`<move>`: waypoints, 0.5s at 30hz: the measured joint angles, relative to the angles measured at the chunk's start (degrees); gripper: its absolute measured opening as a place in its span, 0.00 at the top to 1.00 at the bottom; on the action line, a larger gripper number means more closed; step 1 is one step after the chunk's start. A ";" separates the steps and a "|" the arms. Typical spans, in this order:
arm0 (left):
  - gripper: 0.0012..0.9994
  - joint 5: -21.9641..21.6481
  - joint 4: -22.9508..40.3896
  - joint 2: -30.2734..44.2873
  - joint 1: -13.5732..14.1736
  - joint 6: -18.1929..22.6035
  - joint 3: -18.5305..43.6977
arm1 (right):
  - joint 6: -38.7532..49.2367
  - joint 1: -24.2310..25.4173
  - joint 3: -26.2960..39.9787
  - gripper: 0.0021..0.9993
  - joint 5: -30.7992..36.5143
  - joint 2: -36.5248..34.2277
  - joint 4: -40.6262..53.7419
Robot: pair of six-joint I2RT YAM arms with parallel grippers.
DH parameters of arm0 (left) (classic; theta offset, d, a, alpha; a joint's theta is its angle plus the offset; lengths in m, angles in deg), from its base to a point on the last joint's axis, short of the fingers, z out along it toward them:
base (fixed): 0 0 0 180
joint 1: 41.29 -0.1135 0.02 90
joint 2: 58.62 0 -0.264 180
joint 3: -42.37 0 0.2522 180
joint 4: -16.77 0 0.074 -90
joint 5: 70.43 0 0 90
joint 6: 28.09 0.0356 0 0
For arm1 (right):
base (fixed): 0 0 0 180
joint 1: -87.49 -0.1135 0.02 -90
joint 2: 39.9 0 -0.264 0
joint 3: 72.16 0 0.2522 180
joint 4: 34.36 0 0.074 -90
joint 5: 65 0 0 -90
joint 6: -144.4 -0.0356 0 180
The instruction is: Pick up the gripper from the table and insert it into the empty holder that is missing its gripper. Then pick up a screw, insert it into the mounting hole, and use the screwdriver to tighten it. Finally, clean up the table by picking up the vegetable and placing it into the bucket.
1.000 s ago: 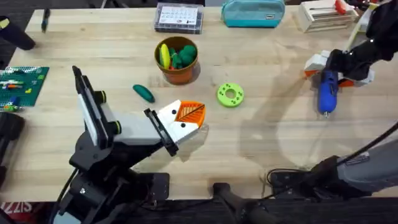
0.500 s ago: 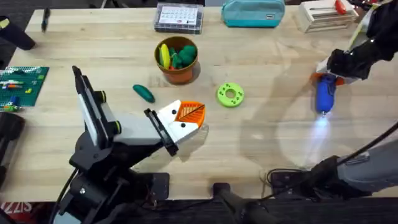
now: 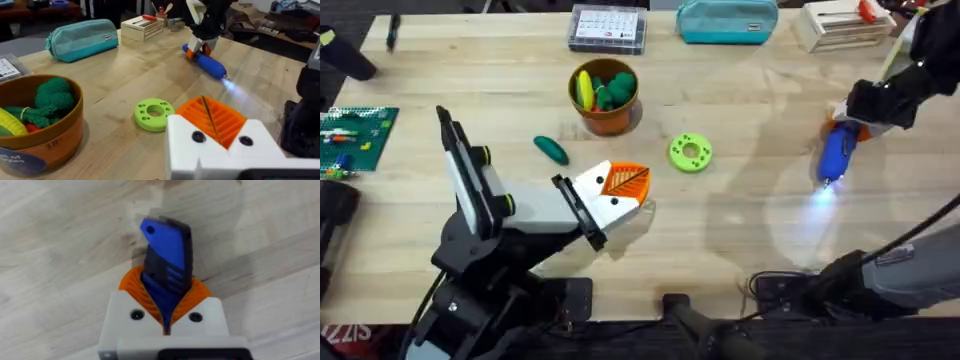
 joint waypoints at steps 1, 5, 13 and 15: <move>0.98 0.00 0.00 0.00 0.00 0.00 0.00 | 0.00 0.00 0.69 0.97 0.00 0.00 1.06; 0.98 0.00 0.00 0.00 0.00 -0.02 0.00 | 0.00 -0.02 5.44 0.97 -0.02 0.08 5.23; 0.98 0.00 0.00 0.00 0.00 -0.02 0.00 | 0.00 -1.13 14.36 0.97 0.00 6.29 14.70; 0.98 0.00 0.00 -0.02 0.00 -0.02 0.00 | 0.00 -1.66 15.12 0.97 -0.03 8.15 15.00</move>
